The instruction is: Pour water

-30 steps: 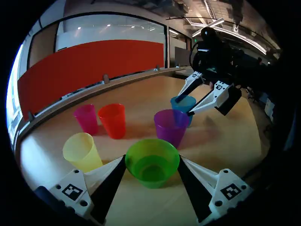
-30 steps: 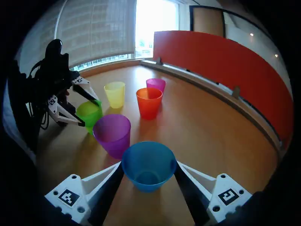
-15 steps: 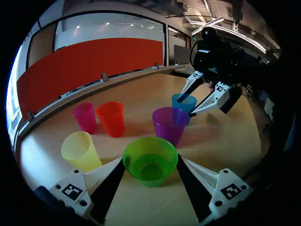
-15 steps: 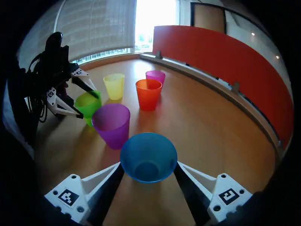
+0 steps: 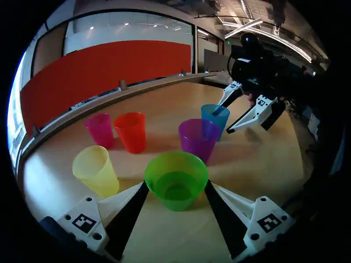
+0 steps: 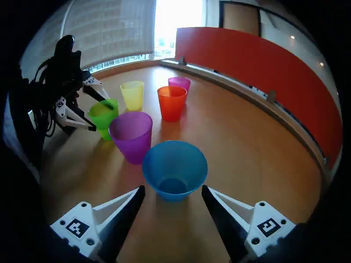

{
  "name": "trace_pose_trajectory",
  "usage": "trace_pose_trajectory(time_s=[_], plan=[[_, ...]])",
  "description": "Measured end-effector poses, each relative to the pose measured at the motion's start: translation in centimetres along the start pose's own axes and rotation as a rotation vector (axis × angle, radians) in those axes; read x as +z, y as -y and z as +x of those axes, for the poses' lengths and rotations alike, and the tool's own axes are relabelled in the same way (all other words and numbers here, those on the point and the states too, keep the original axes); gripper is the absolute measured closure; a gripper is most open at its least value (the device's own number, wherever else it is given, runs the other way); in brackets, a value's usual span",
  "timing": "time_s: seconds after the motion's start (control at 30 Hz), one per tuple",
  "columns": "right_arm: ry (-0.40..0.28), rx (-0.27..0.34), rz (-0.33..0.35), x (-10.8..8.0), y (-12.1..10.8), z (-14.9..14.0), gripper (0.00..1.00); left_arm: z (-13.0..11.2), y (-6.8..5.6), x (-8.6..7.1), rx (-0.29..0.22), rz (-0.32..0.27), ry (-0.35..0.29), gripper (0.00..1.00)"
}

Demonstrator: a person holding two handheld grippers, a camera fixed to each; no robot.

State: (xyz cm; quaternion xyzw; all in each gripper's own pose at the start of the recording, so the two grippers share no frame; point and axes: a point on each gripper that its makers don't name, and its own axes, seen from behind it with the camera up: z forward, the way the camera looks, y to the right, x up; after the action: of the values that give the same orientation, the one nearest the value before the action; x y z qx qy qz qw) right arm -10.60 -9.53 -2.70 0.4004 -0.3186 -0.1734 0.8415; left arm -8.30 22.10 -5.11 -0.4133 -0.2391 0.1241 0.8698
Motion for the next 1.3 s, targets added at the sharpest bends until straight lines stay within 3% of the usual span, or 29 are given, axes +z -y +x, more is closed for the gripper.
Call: trace_pose_trajectory(time_s=[0.67,0.97,1.3], plan=[[-0.002,0.021,-0.037,-2.7,1.8,-1.3,0.0,-0.2,1.7,-3.9,0.001,0.072,-0.01,0.07],[-0.004,0.069,-0.094,-4.3,2.2,-1.8,0.0,-0.5,4.2,-6.6,-0.049,0.146,-0.023,0.07],[-0.043,0.167,-0.221,-7.6,1.0,-1.7,0.0,-2.5,6.6,-9.7,-0.094,0.243,-0.027,0.07]])
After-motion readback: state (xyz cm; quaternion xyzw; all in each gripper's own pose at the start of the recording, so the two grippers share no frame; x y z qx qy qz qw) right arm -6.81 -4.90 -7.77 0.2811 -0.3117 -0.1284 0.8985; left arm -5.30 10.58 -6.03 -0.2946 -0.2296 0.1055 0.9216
